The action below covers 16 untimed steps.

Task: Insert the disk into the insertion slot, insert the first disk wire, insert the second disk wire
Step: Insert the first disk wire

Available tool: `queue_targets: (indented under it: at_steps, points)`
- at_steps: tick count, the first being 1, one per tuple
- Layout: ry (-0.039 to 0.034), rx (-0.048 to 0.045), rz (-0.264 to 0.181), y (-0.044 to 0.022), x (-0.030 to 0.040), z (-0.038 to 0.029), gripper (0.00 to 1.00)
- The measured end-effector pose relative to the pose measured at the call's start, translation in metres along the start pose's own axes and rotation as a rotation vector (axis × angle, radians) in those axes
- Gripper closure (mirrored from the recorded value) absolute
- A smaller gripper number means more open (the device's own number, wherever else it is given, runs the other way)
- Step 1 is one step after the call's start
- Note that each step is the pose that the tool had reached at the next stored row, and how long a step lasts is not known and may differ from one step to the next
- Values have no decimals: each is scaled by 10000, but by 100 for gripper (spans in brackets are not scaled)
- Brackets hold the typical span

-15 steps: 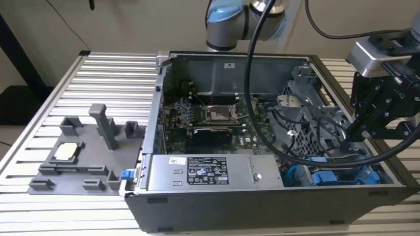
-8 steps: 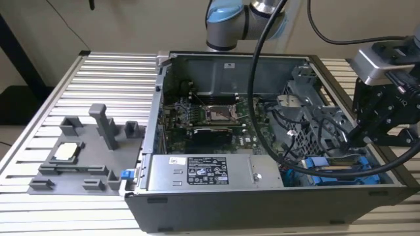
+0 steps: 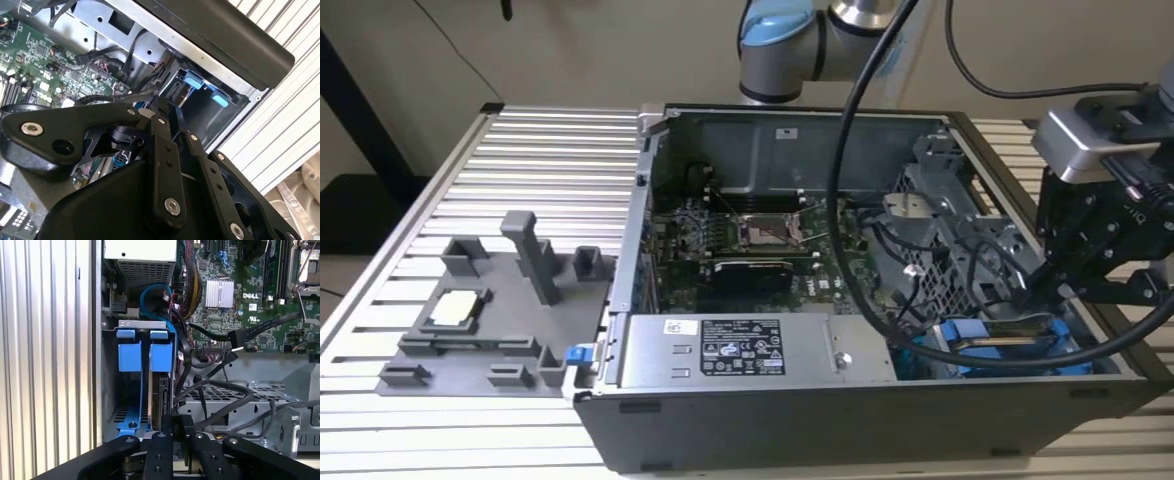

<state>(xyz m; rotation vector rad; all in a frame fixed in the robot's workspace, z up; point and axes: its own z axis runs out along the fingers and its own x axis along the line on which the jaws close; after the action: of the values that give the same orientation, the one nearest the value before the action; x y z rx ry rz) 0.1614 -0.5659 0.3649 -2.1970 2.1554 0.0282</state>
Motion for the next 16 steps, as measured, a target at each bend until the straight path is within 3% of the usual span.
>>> queue_targets:
  at_steps: [5,8,16]
  points:
    - [7,-8,0,-9,3,53,81]
    - [69,-52,0,-16,5,71,81]
    - [77,-51,119,-28,9,118,81]
